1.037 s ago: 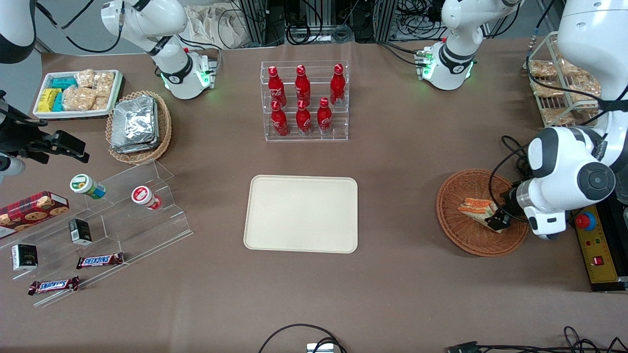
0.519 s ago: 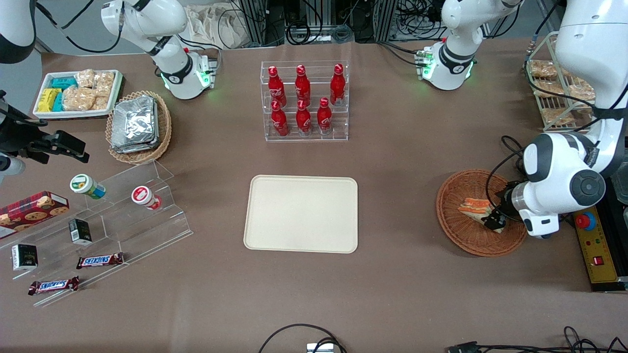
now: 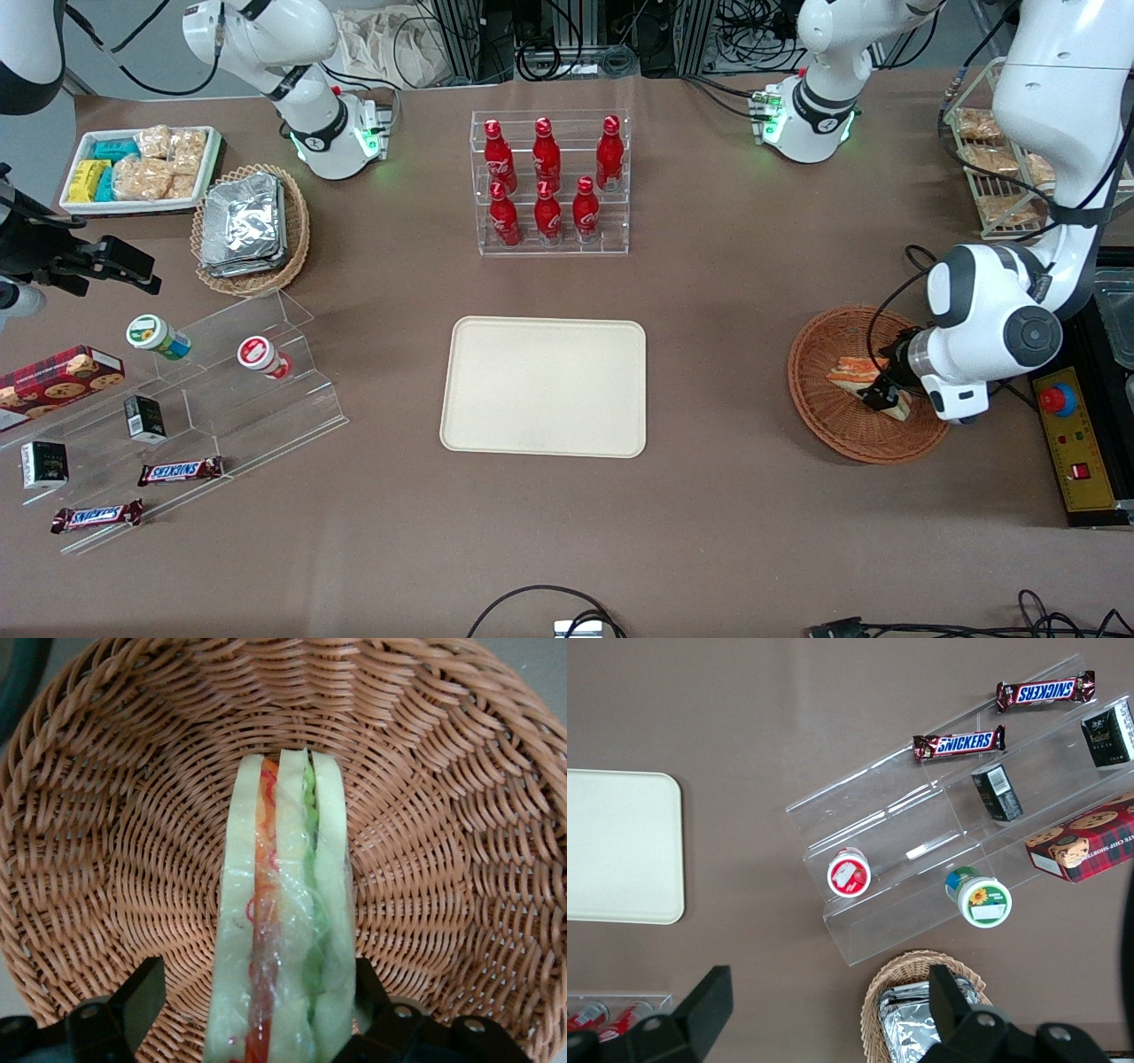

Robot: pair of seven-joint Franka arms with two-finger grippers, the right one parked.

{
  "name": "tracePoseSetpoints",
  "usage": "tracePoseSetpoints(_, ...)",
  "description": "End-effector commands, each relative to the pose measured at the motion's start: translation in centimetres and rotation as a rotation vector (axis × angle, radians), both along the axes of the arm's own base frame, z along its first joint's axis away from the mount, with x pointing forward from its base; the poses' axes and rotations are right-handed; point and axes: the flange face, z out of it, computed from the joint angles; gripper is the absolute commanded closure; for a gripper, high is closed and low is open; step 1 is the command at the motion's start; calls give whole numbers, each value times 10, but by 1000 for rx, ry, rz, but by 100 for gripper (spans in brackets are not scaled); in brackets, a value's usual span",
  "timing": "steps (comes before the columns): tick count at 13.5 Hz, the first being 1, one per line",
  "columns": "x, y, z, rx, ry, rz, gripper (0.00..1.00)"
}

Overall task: Place sandwich from basket to tray
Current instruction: 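Close the left gripper on the wrapped sandwich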

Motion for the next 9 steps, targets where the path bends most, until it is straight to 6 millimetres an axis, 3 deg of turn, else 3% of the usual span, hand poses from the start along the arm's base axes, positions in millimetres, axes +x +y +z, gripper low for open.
tracePoseSetpoints(1, 6, 1, 11, 26, -20, -2, 100)
tracePoseSetpoints(3, 9, 1, 20, 34, 10, -15, 100)
tracePoseSetpoints(6, 20, -1, 55, 62, 55, -40, 100)
tracePoseSetpoints(9, 34, -34, 101, 83, 84, -94, 100)
